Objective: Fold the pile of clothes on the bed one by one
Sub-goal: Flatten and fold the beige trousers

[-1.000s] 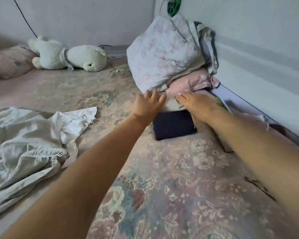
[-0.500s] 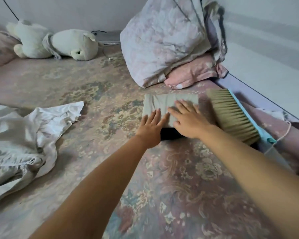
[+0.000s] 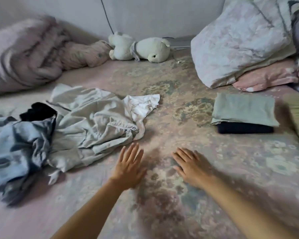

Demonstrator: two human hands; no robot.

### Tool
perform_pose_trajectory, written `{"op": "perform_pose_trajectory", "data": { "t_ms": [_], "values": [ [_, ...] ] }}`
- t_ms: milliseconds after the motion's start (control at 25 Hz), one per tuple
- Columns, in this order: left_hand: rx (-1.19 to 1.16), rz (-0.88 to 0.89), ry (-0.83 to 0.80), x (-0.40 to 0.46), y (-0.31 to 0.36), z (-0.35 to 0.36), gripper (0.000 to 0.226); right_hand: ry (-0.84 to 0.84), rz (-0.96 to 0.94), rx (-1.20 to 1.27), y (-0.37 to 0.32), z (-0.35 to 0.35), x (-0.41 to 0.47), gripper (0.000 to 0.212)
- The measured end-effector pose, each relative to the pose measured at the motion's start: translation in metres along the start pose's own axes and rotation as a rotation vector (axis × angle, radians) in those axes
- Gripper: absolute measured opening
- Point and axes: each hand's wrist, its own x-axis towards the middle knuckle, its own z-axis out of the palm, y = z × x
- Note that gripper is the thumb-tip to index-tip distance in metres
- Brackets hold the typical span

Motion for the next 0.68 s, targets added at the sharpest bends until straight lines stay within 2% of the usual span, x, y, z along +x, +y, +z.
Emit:
{"op": "perform_pose_trajectory", "data": {
  "t_ms": [80, 160, 240, 320, 400, 520, 600, 680],
  "values": [
    [-0.043, -0.082, 0.027, -0.072, -0.044, 0.013, 0.062, -0.03, -0.027, 0.005, -0.063, 0.011, 0.021, 0.057],
    [-0.095, -0.2, 0.008, -0.118, -0.059, 0.02, 0.06, -0.023, -0.062, 0.023, -0.105, 0.015, 0.049, 0.055],
    [-0.151, -0.311, -0.005, -0.141, -0.063, 0.029, 0.059, 0.019, -0.12, 0.073, -0.141, 0.017, 0.08, 0.062],
    [-0.169, -0.347, -0.014, -0.142, -0.063, 0.033, 0.061, 0.133, -0.178, 0.039, -0.167, 0.016, 0.106, 0.073],
    [-0.139, -0.333, 0.029, -0.137, -0.064, 0.035, 0.063, 0.211, -0.148, -0.091, -0.178, 0.008, 0.132, 0.071],
    [-0.146, -0.338, 0.065, -0.135, -0.066, 0.034, 0.063, 0.169, 0.004, -0.157, -0.17, -0.015, 0.16, 0.043],
    [-0.158, -0.348, 0.076, -0.137, -0.065, 0.037, 0.063, 0.119, -0.016, -0.15, -0.162, -0.026, 0.165, 0.033],
    [-0.163, -0.347, 0.09, -0.138, -0.065, 0.035, 0.063, 0.109, -0.089, -0.115, -0.147, -0.03, 0.154, 0.035]
  ]
}}
